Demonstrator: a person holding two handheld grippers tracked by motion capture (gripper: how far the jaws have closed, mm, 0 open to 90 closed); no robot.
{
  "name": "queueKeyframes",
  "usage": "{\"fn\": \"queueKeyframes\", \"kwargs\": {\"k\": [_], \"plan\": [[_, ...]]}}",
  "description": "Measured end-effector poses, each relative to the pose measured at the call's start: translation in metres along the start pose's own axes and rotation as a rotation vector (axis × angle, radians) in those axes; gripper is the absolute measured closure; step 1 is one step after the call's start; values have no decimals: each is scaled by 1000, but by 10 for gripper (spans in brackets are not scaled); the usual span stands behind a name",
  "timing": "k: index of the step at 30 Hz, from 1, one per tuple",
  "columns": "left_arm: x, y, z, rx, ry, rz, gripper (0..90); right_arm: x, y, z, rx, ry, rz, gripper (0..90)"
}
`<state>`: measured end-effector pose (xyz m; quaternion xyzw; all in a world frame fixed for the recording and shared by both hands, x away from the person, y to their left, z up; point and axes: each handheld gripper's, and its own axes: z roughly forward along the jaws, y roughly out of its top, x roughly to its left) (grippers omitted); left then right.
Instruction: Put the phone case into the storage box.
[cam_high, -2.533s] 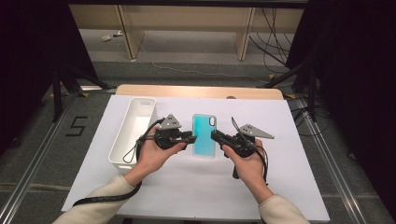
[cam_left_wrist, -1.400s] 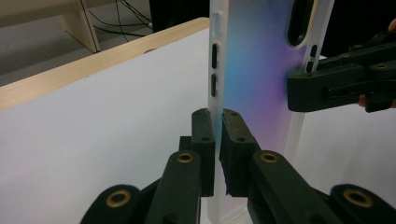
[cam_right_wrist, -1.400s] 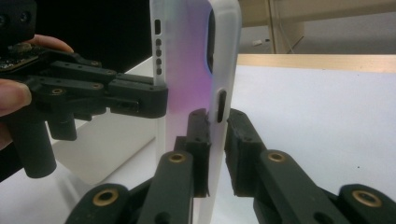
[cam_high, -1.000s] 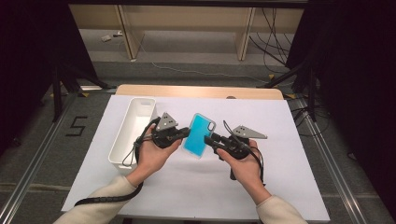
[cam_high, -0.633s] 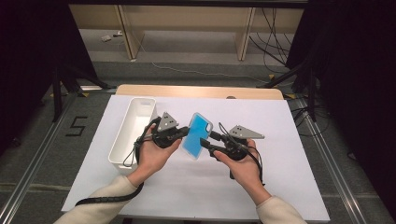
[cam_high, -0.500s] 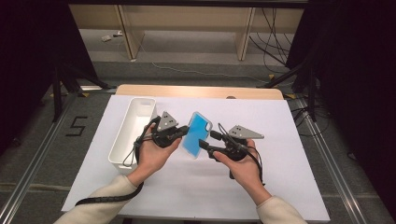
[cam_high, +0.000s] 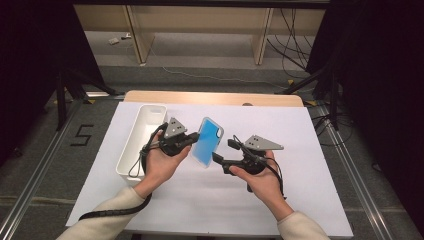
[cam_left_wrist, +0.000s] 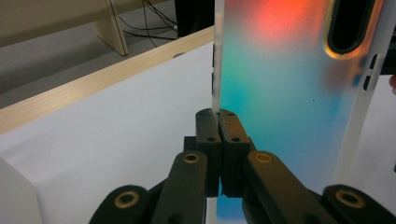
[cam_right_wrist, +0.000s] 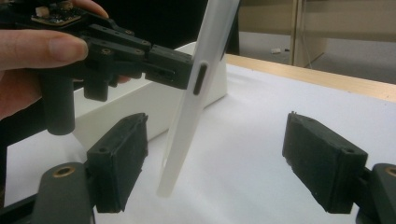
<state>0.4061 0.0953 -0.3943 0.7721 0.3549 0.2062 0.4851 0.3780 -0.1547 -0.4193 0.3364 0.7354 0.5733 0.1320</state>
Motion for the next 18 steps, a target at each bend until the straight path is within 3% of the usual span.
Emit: {"fn": "queueKeyframes", "kwargs": {"k": [1, 2, 7, 10, 18], "plan": [[1, 0, -1, -1, 2, -4, 882, 0, 0, -1, 5, 5, -5, 228], [1, 1, -2, -3, 6, -2, 882, -1, 0, 0, -25, 6, -15, 226], [4, 2, -5, -10, 13, -6, 882, 1, 0, -6, -10, 8, 10, 218], [5, 3, -7, -14, 17, -20, 882, -1, -2, -7, -17, 2, -22, 213], [11, 7, -15, -34, 33, -32, 882, -3, -4, -15, -17, -10, -26, 211]]}}
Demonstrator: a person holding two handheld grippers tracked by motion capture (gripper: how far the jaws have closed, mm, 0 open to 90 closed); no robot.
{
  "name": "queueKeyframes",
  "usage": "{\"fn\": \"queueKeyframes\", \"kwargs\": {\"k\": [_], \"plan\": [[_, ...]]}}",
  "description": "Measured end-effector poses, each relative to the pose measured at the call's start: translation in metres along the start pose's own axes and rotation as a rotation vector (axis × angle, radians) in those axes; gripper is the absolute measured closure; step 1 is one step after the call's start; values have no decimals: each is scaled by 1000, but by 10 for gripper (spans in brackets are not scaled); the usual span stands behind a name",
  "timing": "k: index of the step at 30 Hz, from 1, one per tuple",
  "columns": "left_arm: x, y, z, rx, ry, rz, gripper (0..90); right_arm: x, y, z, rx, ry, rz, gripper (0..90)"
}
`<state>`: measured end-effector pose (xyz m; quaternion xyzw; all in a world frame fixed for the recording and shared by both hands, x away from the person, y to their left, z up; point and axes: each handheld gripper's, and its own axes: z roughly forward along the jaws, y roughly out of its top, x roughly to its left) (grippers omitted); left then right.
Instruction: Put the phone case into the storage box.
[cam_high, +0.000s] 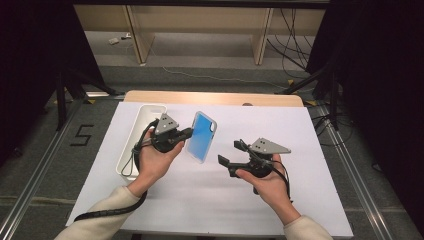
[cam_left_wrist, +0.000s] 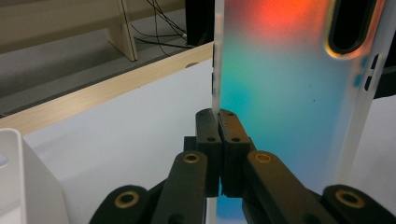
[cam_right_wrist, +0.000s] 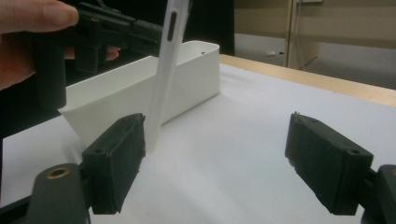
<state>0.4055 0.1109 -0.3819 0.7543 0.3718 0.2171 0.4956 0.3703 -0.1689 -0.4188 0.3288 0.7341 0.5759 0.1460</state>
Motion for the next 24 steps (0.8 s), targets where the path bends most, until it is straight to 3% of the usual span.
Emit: {"fn": "queueKeyframes", "kwargs": {"k": [24], "plan": [[15, 7, -14, -26, 45, -19, 883, -5, -7, -13, 2, -32, 1, 212]]}}
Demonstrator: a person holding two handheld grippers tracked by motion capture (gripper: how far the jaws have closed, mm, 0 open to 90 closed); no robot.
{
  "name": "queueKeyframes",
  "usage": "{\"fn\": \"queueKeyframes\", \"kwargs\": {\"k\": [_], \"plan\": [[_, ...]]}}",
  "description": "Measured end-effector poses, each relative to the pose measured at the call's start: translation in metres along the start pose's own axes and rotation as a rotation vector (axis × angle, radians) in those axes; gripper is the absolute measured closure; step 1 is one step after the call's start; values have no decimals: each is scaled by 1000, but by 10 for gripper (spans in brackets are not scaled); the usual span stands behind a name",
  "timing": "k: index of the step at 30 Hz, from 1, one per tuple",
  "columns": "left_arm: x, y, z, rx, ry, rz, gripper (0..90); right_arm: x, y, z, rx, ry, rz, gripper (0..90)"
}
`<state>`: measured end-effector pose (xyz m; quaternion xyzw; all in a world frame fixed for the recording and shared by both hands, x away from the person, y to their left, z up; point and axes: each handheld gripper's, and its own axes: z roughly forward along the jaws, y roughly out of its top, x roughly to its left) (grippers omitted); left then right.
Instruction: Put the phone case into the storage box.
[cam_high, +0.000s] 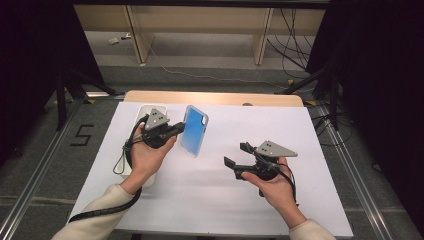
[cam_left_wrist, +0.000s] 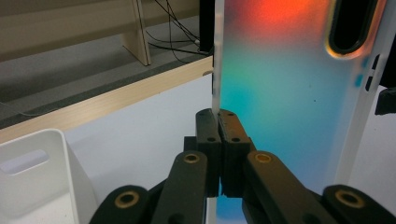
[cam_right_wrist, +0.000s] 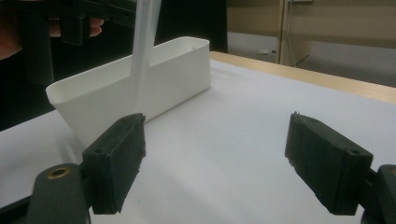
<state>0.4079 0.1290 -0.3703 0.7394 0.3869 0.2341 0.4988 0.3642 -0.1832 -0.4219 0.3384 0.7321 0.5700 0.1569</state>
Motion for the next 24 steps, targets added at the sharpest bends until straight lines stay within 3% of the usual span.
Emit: {"fn": "queueKeyframes", "kwargs": {"k": [11, 24], "plan": [[6, 3, -5, -9, 20, -11, 883, -4, -2, -5, -1, -19, -15, 226], [17, 6, -10, -21, 45, -28, 883, -6, -4, -10, 20, -28, 13, 226]]}}
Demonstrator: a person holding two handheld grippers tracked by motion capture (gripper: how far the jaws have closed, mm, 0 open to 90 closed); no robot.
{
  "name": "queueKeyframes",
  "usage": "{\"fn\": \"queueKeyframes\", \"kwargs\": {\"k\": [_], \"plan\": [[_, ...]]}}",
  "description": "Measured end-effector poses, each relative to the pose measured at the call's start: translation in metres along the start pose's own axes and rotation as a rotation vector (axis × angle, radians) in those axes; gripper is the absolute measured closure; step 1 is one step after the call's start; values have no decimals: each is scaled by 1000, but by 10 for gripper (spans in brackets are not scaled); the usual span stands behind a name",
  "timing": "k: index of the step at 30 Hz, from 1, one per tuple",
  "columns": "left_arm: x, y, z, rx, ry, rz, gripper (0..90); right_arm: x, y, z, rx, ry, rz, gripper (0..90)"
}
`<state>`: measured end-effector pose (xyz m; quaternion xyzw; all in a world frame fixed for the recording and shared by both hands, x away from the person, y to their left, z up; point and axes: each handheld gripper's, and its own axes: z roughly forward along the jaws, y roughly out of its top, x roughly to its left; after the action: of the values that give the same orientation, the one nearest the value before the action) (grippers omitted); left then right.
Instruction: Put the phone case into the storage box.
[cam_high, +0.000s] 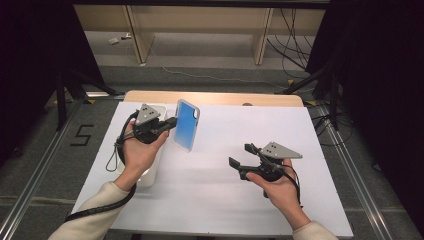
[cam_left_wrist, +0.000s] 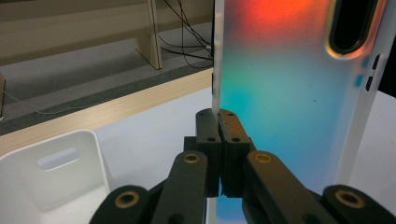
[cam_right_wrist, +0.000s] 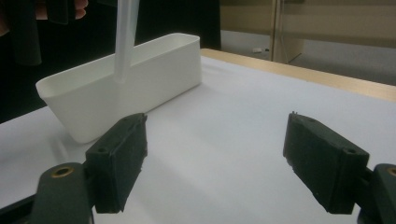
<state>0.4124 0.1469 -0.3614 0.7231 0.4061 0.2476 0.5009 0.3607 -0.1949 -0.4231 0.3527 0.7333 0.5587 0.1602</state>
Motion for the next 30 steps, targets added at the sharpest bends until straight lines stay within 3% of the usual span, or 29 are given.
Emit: {"fn": "queueKeyframes", "kwargs": {"k": [9, 10, 15, 30], "plan": [[7, 1, -2, -6, 15, -11, 882, -4, -2, -2, -2, 8, -23, 227], [8, 1, -2, -5, 17, -14, 883, -3, -1, -3, 4, -10, -20, 227], [11, 2, -3, -6, 25, -17, 883, -4, -2, -3, -20, -10, -25, 226], [20, 2, -5, -10, 46, -32, 882, -6, -2, -9, -2, -24, -24, 225]]}}
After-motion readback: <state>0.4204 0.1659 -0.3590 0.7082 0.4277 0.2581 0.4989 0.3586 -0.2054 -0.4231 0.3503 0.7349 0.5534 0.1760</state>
